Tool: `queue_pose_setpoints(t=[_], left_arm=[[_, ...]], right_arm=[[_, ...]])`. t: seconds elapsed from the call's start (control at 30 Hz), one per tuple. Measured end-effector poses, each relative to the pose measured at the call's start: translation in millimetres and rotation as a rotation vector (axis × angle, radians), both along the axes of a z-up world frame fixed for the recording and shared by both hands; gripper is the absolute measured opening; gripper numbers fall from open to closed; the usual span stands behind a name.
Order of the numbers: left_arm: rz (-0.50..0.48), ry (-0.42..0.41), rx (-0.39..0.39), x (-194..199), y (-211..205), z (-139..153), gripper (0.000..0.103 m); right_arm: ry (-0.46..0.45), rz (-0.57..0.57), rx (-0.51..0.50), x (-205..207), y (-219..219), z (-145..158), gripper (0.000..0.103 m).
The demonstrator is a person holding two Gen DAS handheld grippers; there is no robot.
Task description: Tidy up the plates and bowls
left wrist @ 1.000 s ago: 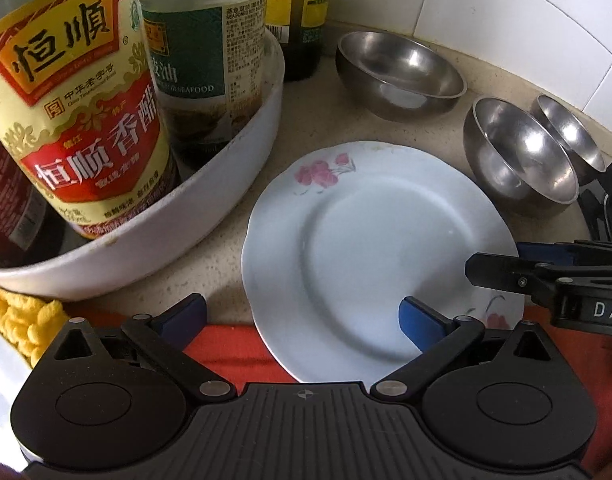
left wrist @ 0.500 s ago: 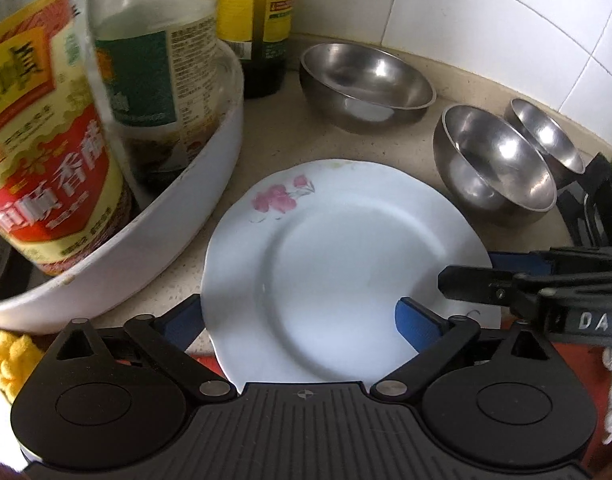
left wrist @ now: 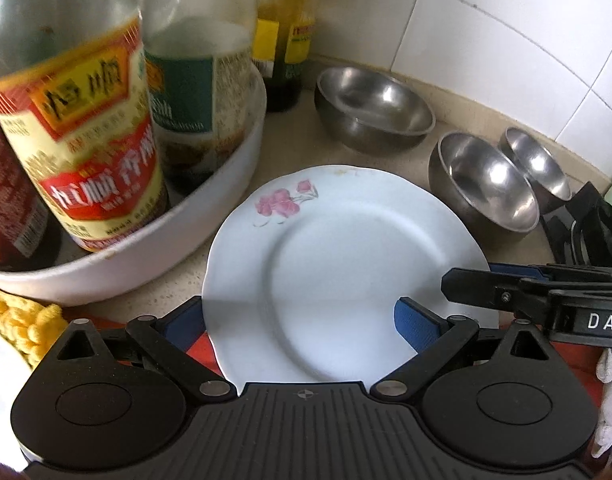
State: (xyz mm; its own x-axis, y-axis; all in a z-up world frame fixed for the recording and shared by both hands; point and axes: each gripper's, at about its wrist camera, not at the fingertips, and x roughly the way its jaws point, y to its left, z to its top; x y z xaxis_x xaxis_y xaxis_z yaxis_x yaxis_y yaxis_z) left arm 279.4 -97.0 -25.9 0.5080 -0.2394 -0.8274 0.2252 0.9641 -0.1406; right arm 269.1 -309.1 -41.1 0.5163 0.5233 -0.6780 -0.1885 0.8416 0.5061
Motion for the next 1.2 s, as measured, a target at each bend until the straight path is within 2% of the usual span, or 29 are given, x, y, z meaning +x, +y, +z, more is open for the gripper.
queue_pose_setpoints(t=[0.3,0.7,0.97,1.2], left_arm=[[0.013,-0.029,0.001,-13,2,13,0.100],[0.028,-0.076,0.024,-61,2,34,0.100],[0.048,-0.055,0.029,-105,3,32,0.100],[0.056,-0.043,0.047,-133,2,24,0.100]], right_arm=[[-0.028,0.016,0.004,-10,4,14,0.044],[-0.068,0.047,0.004,-45,5,35,0.044],[-0.063,0.082,0.009,-84,7,43,0.044],[-0.031,0.109,0.000,-110,8,37,0.044]])
